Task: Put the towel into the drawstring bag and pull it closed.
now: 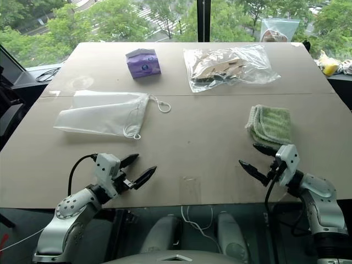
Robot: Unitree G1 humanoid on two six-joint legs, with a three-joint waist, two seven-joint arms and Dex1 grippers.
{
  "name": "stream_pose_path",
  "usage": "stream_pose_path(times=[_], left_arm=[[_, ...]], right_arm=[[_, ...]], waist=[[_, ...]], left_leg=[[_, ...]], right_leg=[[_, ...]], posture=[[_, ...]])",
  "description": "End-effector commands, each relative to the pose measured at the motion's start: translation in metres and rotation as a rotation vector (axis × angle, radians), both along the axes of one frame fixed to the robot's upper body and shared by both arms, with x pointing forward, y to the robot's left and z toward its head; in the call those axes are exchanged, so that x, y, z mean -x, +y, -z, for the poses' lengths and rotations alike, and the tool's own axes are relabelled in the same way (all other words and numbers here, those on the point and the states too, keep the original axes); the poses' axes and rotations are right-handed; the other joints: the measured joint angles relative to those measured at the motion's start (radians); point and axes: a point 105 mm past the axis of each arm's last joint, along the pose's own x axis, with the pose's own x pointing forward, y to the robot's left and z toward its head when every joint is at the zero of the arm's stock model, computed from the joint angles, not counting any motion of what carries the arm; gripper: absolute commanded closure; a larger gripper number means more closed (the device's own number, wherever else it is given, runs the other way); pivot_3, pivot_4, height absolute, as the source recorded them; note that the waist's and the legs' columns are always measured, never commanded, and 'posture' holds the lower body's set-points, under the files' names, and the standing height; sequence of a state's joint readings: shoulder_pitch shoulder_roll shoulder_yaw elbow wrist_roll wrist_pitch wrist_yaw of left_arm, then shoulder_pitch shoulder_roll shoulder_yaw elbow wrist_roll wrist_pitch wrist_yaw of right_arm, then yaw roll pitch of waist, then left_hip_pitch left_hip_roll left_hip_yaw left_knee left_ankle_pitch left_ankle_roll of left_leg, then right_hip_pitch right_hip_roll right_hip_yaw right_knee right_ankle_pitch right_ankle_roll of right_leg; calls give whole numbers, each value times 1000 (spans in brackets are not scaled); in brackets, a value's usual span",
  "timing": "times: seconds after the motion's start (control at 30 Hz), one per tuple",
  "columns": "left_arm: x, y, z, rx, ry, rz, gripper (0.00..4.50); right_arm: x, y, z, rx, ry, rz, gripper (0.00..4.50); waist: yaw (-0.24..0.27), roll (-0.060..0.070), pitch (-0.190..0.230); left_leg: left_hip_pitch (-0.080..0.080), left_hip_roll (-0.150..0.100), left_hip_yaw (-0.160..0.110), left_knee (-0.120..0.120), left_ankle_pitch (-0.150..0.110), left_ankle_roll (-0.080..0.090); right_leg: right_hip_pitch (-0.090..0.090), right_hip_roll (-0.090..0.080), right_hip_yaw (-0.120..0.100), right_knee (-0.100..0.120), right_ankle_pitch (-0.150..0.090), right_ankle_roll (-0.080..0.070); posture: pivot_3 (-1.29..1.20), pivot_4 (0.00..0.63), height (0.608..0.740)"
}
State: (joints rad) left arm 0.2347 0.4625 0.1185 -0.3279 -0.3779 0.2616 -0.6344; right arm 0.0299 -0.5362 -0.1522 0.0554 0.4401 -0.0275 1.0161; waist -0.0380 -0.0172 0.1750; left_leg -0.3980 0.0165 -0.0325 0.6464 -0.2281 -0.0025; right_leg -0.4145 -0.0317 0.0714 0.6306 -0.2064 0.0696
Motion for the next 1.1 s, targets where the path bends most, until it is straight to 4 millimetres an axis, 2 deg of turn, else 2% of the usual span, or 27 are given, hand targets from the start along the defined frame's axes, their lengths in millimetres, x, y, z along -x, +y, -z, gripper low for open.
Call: stream_pose_path(times=[0.03, 0.23, 0.4, 0.47, 0.6, 0.7, 0.8, 1.1], left_arm=[[-5, 2, -9, 5, -33, -8, 0], [-18, -9, -22, 36, -82, -9, 0], [-48, -24, -45, 106, -150, -113, 0], [-67, -28, -55, 118, -178, -196, 0], [-93, -34, -70, 72, -245, -324, 0], [-107, -32, -71, -7, -270, -410, 0], [-119, -21, -63, -68, -256, -532, 0], [-130, -8, -51, -234, -295, -617, 0]], right_arm=[[0, 3, -12, -8, -57, -9, 161], [-4, 15, -26, -35, -102, -36, 161], [-12, 35, -60, -99, -179, -103, 161], [-13, 42, -73, -122, -200, -133, 161], [-11, 51, -92, -176, -217, -176, 161], [-8, 56, -100, -211, -215, -198, 161], [-9, 57, -99, -196, -212, -195, 161], [-9, 58, -97, -195, -211, -183, 161]], waist=[[0, 0, 0], [0, 0, 0], [0, 0, 1], [1, -1, 0], [5, -2, 1], [5, -2, 1], [3, -2, 1], [4, -2, 1]], left_leg=[[0, 0, 0, 0, 0, 0], [-1, 0, 0, 0, 0, 0], [-1, 0, -1, 1, 0, 0], [-1, -1, -1, 1, 0, 0], [-2, -3, -3, 1, 0, 0], [-2, -4, -4, 1, 0, 0], [-2, -4, -4, 0, 0, 0], [-2, -4, -4, 1, 0, 0]], right_leg=[[0, 0, 0, 0, 0, 0], [0, 0, 0, 0, 0, 0], [0, 1, 0, 0, 0, 0], [1, 1, 0, 0, 0, 0], [1, 1, 0, 0, 1, 1], [1, 1, 0, 0, 3, 4], [1, 1, 0, 0, 3, 4], [1, 1, 0, 1, 3, 4]], posture=[[0, 150, 740], [0, 150, 740], [0, 150, 740], [0, 150, 740], [0, 150, 740], [0, 150, 740], [0, 150, 740], [0, 150, 740]])
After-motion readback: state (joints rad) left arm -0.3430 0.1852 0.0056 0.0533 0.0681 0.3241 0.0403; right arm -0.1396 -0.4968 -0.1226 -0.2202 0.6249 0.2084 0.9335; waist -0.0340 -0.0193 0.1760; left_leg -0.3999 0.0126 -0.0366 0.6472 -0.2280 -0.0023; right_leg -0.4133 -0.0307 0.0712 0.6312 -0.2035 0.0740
